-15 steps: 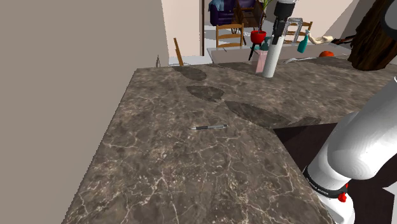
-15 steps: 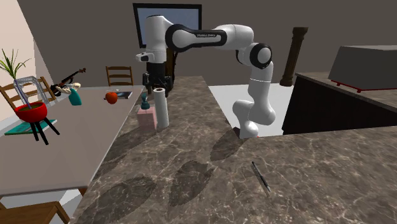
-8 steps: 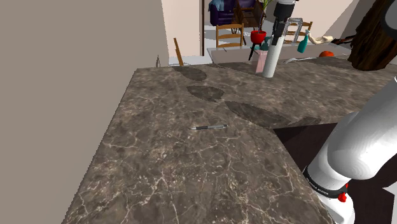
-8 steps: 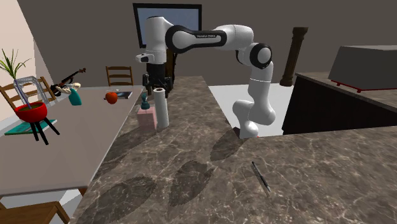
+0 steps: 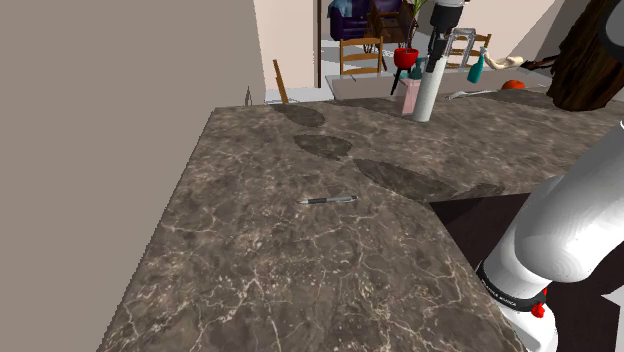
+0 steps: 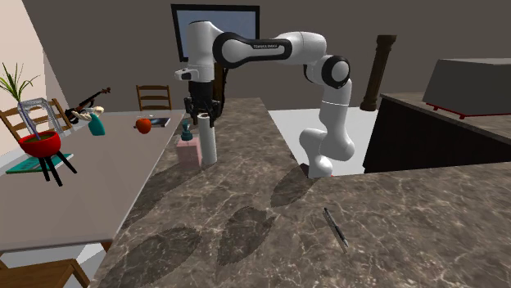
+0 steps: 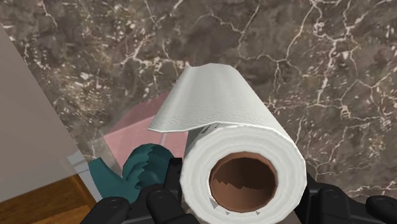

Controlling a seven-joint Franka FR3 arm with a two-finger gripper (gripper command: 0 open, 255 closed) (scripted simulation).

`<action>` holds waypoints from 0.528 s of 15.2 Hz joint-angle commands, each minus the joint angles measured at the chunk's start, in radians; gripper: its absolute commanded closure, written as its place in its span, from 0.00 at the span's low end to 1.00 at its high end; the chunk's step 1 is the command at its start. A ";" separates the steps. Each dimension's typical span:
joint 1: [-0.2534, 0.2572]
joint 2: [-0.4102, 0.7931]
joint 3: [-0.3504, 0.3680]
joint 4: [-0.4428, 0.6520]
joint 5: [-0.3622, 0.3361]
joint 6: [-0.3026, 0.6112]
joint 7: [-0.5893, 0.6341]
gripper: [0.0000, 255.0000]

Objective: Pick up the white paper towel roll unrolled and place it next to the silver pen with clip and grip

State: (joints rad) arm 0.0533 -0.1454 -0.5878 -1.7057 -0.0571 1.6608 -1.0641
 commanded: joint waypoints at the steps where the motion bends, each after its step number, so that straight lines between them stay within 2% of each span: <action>1: 0.000 0.001 -0.001 0.000 -0.001 0.001 0.000 1.00; 8: 0.000 0.030 -0.006 0.110 0.016 -0.084 -0.011 1.00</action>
State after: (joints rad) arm 0.0535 -0.1193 -0.5927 -1.6124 -0.0438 1.5896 -1.0727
